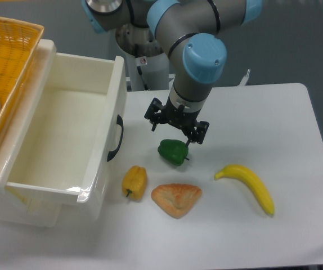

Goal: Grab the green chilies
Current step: 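Lower the open gripper down over the green pepper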

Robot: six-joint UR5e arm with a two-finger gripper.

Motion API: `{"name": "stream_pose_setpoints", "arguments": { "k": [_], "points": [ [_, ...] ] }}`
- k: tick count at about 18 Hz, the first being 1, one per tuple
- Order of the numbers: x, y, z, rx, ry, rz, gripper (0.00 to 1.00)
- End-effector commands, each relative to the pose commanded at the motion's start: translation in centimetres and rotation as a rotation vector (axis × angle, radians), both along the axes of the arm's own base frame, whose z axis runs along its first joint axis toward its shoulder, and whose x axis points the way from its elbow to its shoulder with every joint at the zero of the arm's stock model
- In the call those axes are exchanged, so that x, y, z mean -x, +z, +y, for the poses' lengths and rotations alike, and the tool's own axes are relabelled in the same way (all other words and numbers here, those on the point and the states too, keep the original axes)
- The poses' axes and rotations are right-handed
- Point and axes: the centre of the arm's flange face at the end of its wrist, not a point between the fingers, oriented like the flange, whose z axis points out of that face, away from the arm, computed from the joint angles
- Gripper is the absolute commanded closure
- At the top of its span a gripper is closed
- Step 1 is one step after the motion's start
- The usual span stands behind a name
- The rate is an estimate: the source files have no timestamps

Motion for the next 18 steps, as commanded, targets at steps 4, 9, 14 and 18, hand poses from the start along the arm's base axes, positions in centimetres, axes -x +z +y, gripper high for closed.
{"name": "stream_pose_setpoints", "arguments": {
  "k": [4, 9, 14, 18],
  "points": [
    [-0.1, -0.9, -0.5, 0.015, 0.015, -0.016, 0.00],
    [0.3, -3.8, -0.4, 0.061, 0.124, -0.060, 0.00],
    [0.6, -5.4, -0.5, 0.103, 0.116, -0.026, 0.00],
    [0.6, -7.1, -0.1, 0.159, 0.084, -0.013, 0.00]
  ]
}}
